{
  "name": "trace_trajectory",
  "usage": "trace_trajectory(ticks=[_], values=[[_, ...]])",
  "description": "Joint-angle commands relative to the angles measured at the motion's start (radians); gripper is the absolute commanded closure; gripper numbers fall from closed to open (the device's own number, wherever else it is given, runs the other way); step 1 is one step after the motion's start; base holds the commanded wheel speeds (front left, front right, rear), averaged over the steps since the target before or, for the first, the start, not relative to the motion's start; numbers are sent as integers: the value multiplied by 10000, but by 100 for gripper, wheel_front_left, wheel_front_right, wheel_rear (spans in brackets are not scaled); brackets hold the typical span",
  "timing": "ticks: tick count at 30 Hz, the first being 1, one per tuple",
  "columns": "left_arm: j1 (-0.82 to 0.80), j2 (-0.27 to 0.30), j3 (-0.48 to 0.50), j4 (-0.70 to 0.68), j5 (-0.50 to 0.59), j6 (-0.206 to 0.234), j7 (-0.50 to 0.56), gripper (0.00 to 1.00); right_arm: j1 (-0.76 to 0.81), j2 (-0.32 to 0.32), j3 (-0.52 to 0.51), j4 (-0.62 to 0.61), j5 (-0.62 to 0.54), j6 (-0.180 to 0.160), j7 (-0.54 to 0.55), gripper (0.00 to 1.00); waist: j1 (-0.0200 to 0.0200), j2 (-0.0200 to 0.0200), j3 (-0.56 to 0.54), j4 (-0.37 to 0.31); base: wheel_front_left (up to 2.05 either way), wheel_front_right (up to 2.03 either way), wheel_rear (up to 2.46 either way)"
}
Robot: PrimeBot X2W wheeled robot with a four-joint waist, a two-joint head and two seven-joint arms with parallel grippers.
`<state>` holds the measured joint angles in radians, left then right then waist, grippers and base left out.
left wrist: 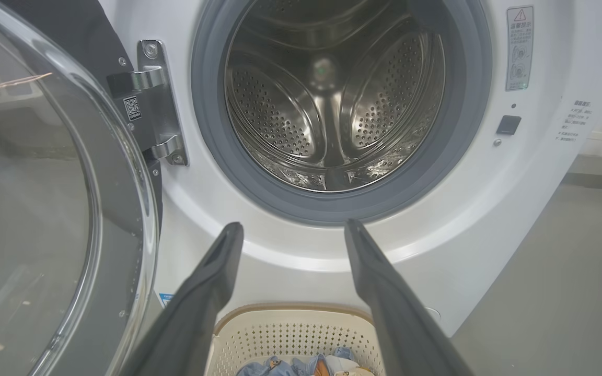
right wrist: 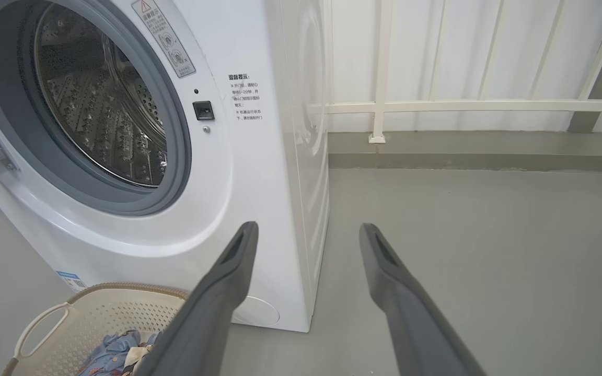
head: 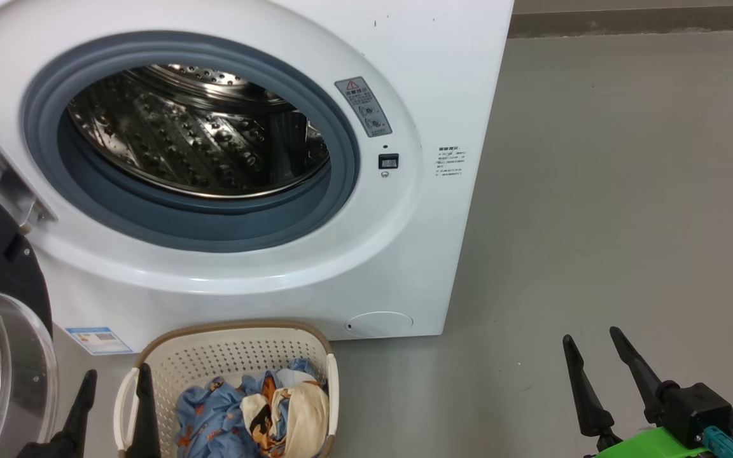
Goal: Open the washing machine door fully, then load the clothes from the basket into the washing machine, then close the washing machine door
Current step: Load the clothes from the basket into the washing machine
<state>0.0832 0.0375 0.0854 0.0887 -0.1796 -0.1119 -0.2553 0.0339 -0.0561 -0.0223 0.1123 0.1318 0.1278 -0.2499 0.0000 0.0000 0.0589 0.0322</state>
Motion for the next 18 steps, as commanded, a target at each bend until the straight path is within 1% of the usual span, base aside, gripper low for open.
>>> trace_trajectory(ticks=[1,18], values=[[-247,127,279,-213,48,-34,-65,0,-383,-26,238,-213,14,29,-118,0,0,0,2,4,0,0,0],[-276,127,-7,-135,-37,-50,-65,0,-478,-2,218,-187,5,29,-118,0,0,0,251,68,0,0,0]])
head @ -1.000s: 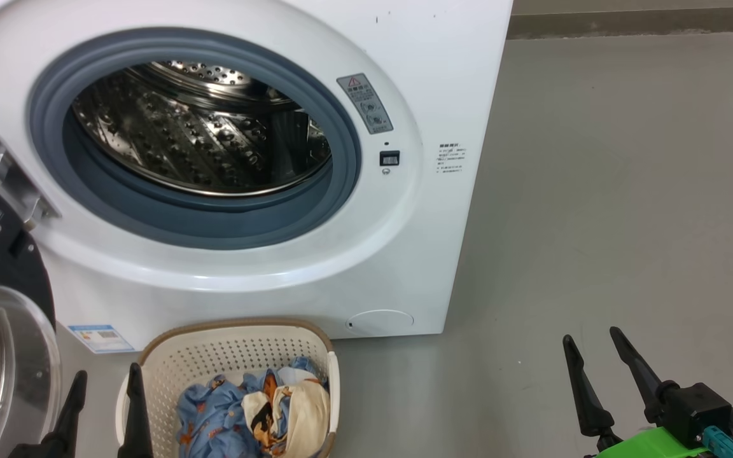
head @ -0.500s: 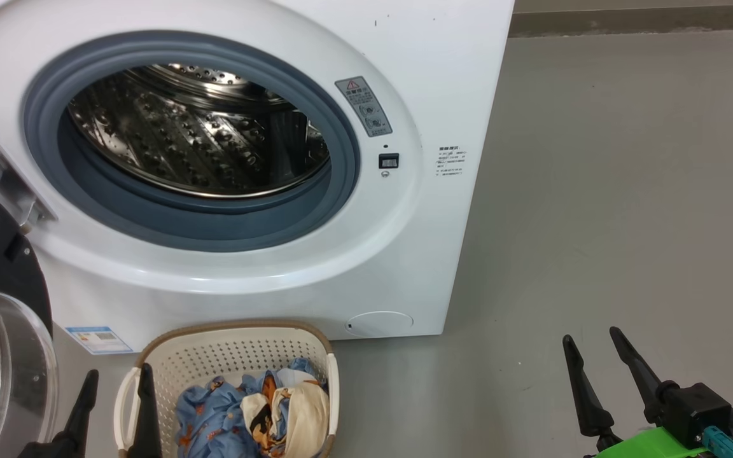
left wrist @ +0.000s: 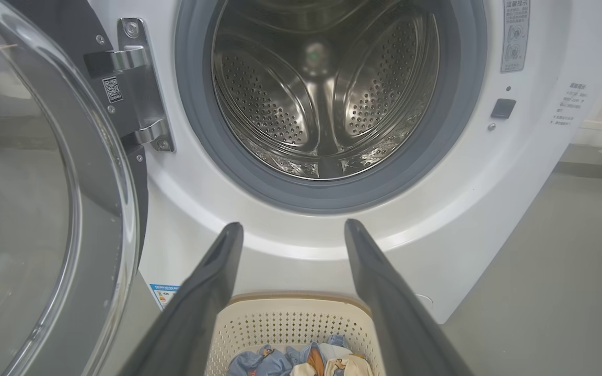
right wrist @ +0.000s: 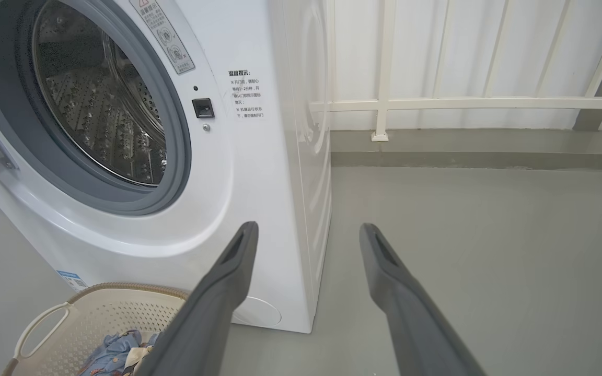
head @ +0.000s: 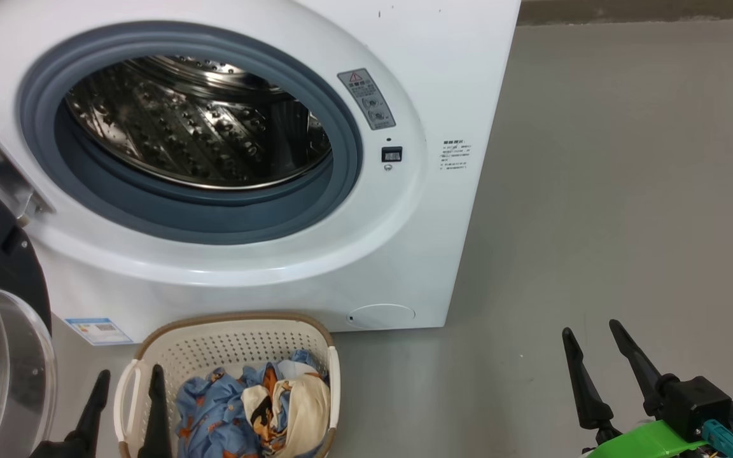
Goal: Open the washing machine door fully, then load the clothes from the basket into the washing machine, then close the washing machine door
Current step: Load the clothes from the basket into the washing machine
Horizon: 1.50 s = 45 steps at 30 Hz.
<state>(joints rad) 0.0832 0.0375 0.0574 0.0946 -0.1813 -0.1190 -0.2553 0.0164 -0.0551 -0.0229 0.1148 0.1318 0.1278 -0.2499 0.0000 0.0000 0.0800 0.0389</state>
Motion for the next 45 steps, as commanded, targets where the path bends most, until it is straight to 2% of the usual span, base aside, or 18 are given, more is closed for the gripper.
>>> trace_trajectory(ticks=[1,13,26,36,45], values=[[-276,127,273,-194,-20,21,-65,0,-303,-12,223,-212,5,29,-118,0,0,0,40,1,0,0,0],[-443,127,-21,-4,-200,85,-65,0,-494,2,271,-187,3,29,-118,0,0,0,711,-63,0,0,0],[-1655,127,-326,675,-535,-69,-65,0,-1207,26,485,-348,-210,29,-118,0,0,0,2702,-168,0,0,0],[-2534,133,-549,1344,-516,-112,-65,0,-1740,43,587,-477,-278,29,-118,0,0,0,3841,-435,0,0,0],[-3617,532,-542,2313,-651,-115,-65,0,-2095,47,687,-629,-110,29,-118,0,0,0,4949,-746,0,0,0]])
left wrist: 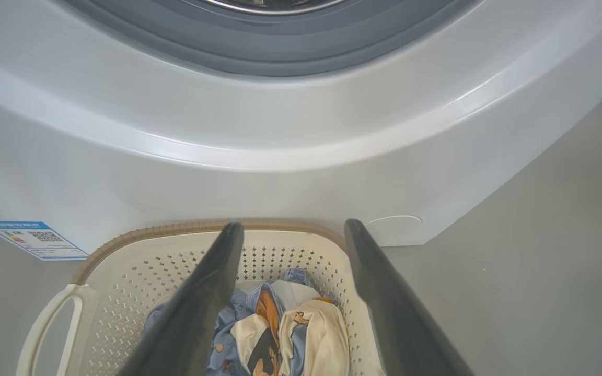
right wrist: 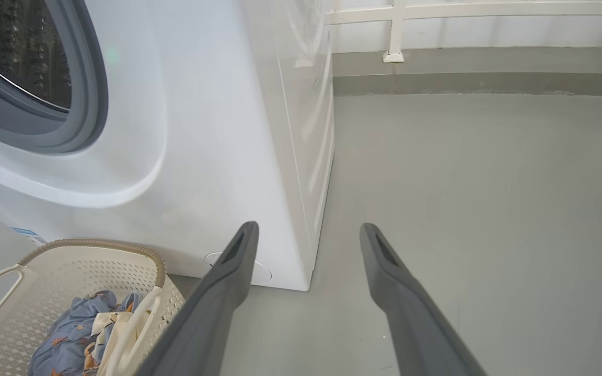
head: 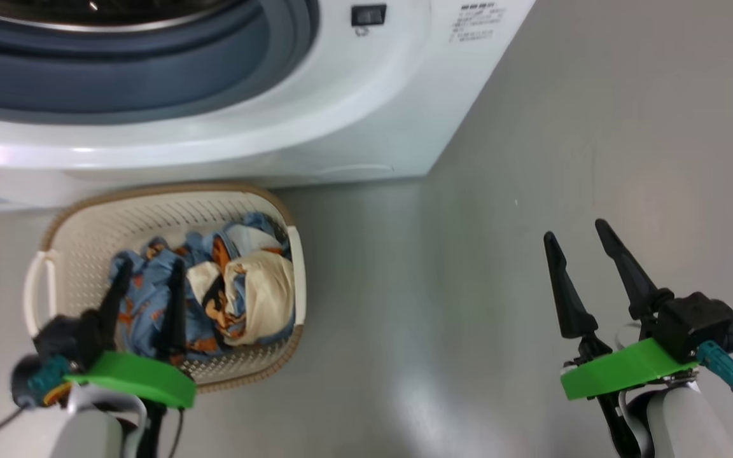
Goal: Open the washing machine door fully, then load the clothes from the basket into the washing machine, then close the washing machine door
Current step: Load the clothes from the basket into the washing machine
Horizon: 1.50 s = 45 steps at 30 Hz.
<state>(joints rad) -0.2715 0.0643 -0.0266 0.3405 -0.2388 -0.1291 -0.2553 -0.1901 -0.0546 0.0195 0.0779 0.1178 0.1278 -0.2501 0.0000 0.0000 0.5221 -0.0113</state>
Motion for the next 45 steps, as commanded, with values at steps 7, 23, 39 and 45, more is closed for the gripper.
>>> trace_trajectory(ticks=[7,23,39,45], values=[[-927,698,588,1018,-57,-14,-65,0,-299,42,390,-391,206,29,-117,0,0,0,1368,-496,0,0,0],[-2551,1864,666,4550,285,-8,-65,0,-741,43,770,-495,712,29,-117,0,0,0,2612,-1056,0,0,0],[-4103,2579,185,6662,628,70,-65,0,-918,43,1013,-585,1100,29,-117,0,0,0,3449,-1382,0,0,0],[-4471,2718,102,7350,694,335,56,0,-885,43,1042,-572,1184,29,-117,0,0,0,3583,-1427,0,0,0]])
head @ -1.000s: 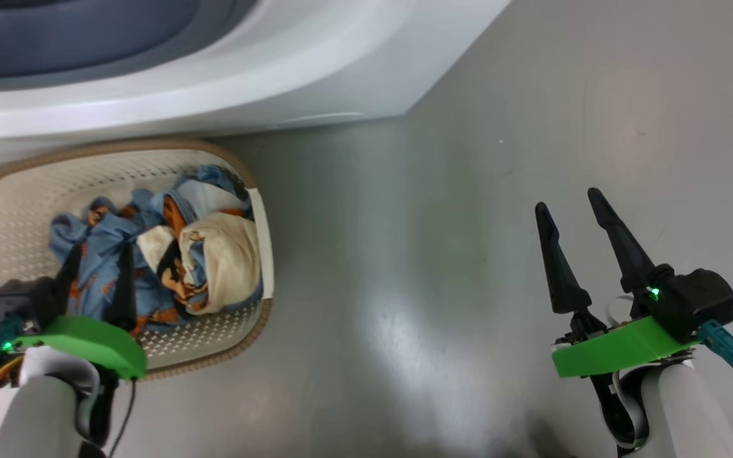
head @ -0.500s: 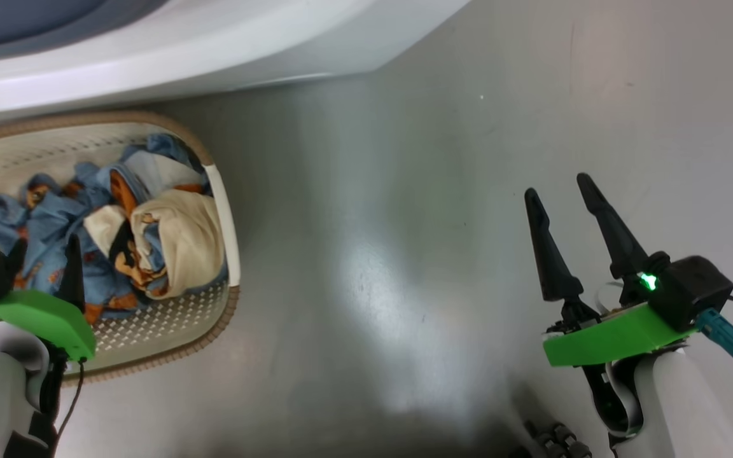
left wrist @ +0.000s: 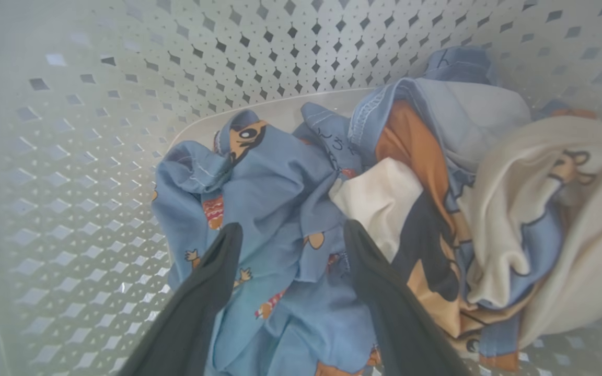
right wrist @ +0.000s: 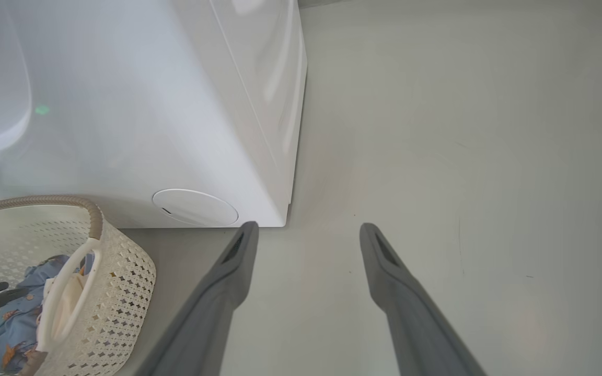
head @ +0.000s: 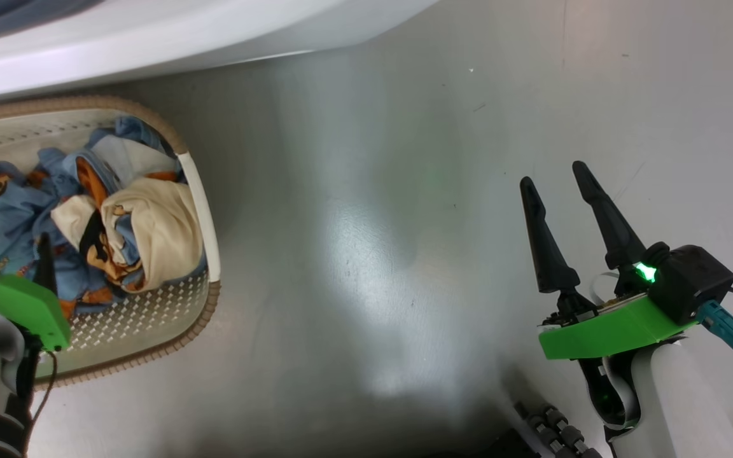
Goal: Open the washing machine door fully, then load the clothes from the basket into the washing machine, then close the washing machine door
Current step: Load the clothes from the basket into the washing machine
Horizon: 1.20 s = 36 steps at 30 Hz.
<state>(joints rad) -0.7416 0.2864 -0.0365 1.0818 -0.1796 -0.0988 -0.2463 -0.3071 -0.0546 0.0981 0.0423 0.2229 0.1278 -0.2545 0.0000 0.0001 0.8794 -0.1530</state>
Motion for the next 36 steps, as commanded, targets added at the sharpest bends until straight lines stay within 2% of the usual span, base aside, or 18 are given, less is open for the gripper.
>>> trace_trajectory(ticks=[1,7,17,26,36], values=[[176,525,179,28,122,90,-29,0,295,43,271,-225,147,29,-72,0,0,-1,34,-17,0,0,0],[-160,639,91,531,137,321,145,0,299,43,345,-203,218,29,-72,0,0,-1,116,-87,0,0,0],[-916,862,25,1297,-174,29,862,0,301,43,450,-172,357,29,-72,0,0,-1,192,-354,0,0,0],[-1082,1004,-4,1761,-370,46,1580,0,280,43,473,-222,418,29,-72,0,0,-1,253,-411,0,0,0],[-1189,1163,-141,1876,-500,-69,1474,0,227,43,478,-295,470,29,-72,0,0,-1,480,-474,0,0,0]])
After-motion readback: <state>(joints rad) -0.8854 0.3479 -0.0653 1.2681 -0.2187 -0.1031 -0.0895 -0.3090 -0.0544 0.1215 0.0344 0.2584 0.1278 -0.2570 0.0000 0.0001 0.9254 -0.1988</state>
